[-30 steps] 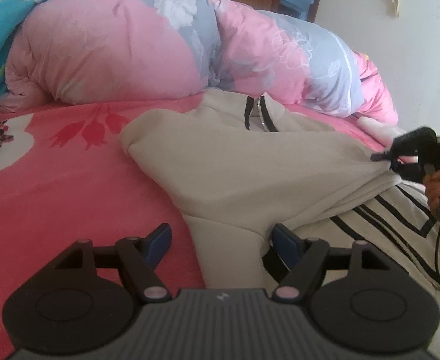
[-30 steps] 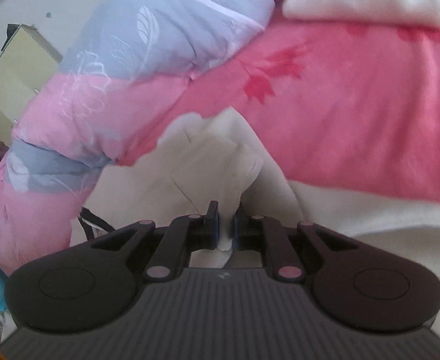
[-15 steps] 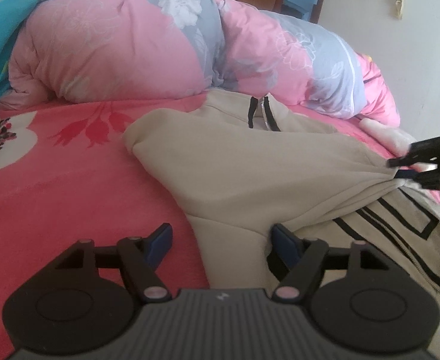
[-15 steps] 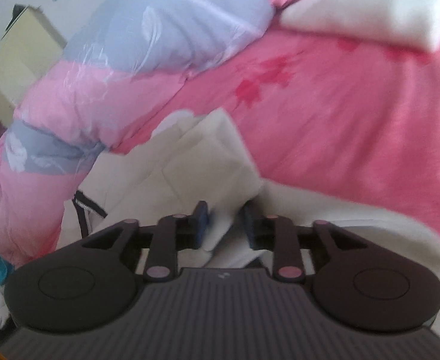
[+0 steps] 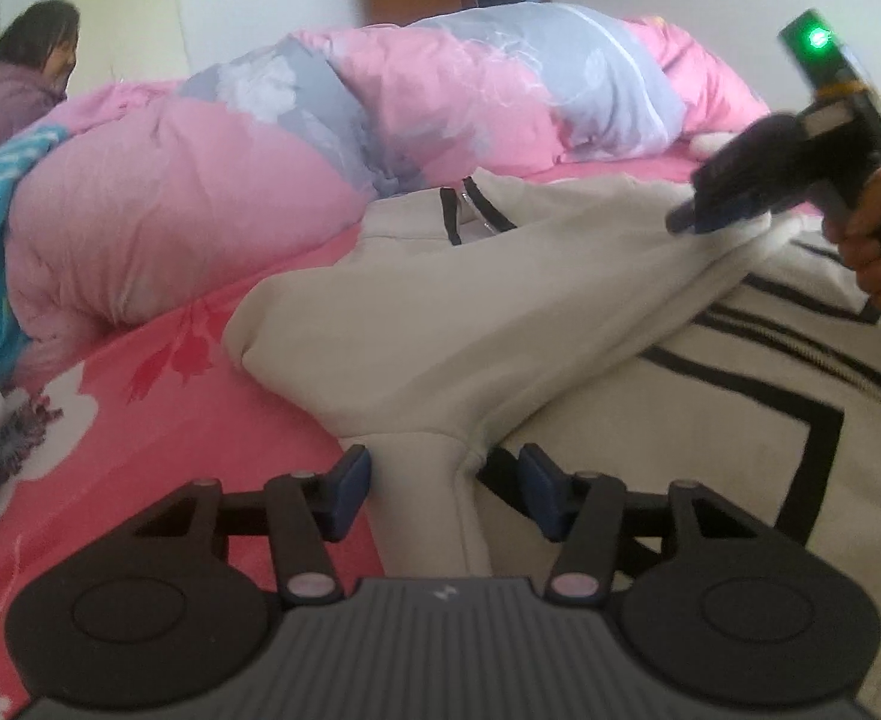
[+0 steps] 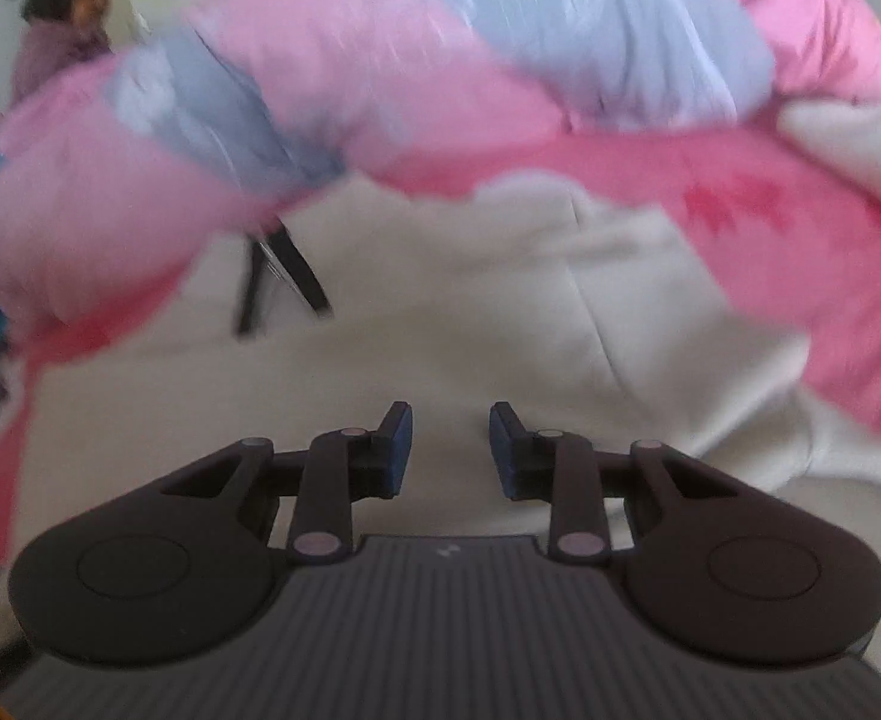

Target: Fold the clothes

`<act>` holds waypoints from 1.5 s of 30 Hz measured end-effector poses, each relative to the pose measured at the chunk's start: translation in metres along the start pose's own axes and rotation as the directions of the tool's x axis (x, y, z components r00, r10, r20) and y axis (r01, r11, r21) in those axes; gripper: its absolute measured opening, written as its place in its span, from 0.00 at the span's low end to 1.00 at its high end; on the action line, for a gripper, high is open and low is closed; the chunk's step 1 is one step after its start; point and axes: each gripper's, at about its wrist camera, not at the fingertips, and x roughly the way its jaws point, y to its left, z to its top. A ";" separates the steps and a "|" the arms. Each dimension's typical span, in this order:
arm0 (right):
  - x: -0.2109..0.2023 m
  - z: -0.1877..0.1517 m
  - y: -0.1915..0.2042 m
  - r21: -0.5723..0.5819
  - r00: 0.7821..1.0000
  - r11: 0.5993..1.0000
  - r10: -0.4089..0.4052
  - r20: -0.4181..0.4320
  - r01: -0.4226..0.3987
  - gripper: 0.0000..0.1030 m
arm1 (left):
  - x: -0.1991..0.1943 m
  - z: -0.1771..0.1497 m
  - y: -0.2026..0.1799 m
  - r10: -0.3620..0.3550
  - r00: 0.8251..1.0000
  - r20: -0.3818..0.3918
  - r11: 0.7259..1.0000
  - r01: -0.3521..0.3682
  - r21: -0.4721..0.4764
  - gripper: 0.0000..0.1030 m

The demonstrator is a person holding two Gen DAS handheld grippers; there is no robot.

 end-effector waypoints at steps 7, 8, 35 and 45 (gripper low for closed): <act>0.002 -0.012 -0.009 0.010 0.999 0.999 0.042 0.027 -0.042 0.26 | -0.011 -0.002 0.003 0.042 0.999 0.030 0.999 -0.042 -0.004 0.07; 0.002 -0.011 -0.010 0.013 0.999 0.999 0.044 0.026 -0.045 0.26 | -0.013 -0.003 0.006 0.038 0.999 0.022 0.999 -0.038 -0.007 0.06; 0.004 -0.019 -0.023 0.051 0.994 0.994 0.096 0.058 -0.099 0.26 | 0.035 0.012 0.092 -0.201 0.979 -0.013 0.836 0.165 -0.524 0.62; -0.029 0.030 0.080 -0.422 0.994 0.903 0.103 0.031 -0.080 0.28 | 0.044 -0.004 0.076 -0.188 0.982 -0.013 0.859 0.158 -0.488 0.65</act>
